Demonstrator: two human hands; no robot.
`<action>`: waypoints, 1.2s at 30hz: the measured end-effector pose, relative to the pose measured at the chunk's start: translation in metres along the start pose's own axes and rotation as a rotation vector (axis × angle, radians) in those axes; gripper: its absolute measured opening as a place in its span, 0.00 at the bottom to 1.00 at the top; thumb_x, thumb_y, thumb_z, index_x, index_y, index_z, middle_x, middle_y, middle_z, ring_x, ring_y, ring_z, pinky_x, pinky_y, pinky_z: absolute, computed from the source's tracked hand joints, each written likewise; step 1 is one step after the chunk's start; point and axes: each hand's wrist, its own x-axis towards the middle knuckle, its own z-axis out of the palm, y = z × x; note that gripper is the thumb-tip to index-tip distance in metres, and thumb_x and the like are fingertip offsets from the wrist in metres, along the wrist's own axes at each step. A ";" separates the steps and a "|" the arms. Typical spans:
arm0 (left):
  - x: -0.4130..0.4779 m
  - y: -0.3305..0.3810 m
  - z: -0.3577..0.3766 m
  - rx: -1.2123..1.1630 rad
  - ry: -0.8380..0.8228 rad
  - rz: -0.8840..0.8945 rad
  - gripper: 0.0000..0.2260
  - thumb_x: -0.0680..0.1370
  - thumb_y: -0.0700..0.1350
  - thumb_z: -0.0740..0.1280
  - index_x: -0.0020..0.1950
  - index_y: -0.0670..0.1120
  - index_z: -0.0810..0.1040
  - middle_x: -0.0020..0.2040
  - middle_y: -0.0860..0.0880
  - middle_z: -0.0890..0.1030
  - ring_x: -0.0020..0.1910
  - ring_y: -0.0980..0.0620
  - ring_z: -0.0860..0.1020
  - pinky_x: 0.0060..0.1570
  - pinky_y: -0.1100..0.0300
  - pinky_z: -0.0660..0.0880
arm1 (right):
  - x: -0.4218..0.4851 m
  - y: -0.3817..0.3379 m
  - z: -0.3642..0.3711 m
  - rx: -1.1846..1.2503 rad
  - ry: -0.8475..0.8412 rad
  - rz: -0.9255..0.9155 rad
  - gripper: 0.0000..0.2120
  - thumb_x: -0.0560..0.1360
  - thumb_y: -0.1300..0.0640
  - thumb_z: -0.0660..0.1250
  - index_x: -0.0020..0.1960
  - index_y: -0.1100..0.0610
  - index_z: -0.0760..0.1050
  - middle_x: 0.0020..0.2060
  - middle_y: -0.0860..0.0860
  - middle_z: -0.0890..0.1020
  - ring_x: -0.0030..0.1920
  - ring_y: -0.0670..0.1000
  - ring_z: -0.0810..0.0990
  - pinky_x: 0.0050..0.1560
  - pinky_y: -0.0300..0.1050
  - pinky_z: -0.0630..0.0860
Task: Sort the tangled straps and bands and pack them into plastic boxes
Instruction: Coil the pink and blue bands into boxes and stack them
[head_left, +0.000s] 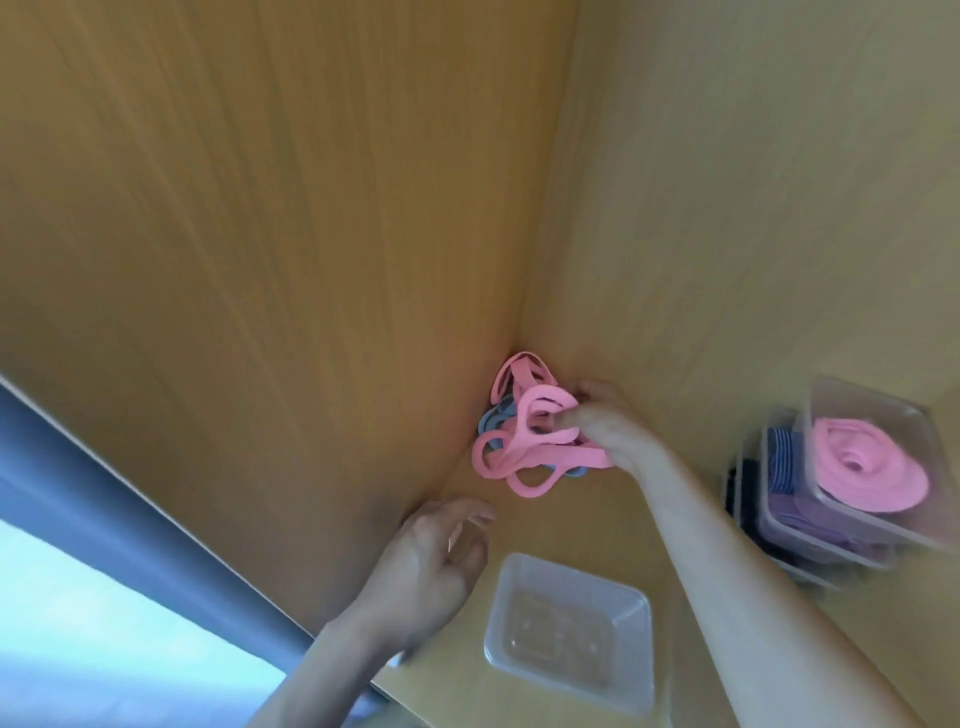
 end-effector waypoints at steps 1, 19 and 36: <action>0.006 0.004 -0.001 -0.044 0.013 -0.021 0.13 0.78 0.39 0.66 0.55 0.56 0.81 0.51 0.64 0.81 0.53 0.65 0.76 0.50 0.72 0.69 | -0.005 -0.009 -0.003 0.029 0.001 -0.025 0.16 0.67 0.69 0.78 0.48 0.53 0.82 0.39 0.48 0.86 0.40 0.47 0.84 0.37 0.40 0.78; 0.108 0.119 -0.020 -0.367 -0.037 0.089 0.07 0.80 0.40 0.69 0.57 0.41 0.82 0.53 0.43 0.85 0.54 0.42 0.83 0.57 0.50 0.79 | -0.083 -0.088 -0.050 0.460 -0.100 -0.341 0.19 0.68 0.82 0.67 0.48 0.60 0.77 0.36 0.54 0.81 0.37 0.50 0.81 0.37 0.40 0.78; 0.129 0.122 -0.040 -0.639 0.051 0.025 0.11 0.84 0.40 0.61 0.55 0.38 0.82 0.47 0.43 0.84 0.48 0.47 0.83 0.52 0.54 0.82 | -0.054 -0.015 -0.049 0.377 0.183 -0.272 0.16 0.74 0.75 0.66 0.43 0.55 0.82 0.38 0.46 0.85 0.43 0.45 0.82 0.45 0.35 0.76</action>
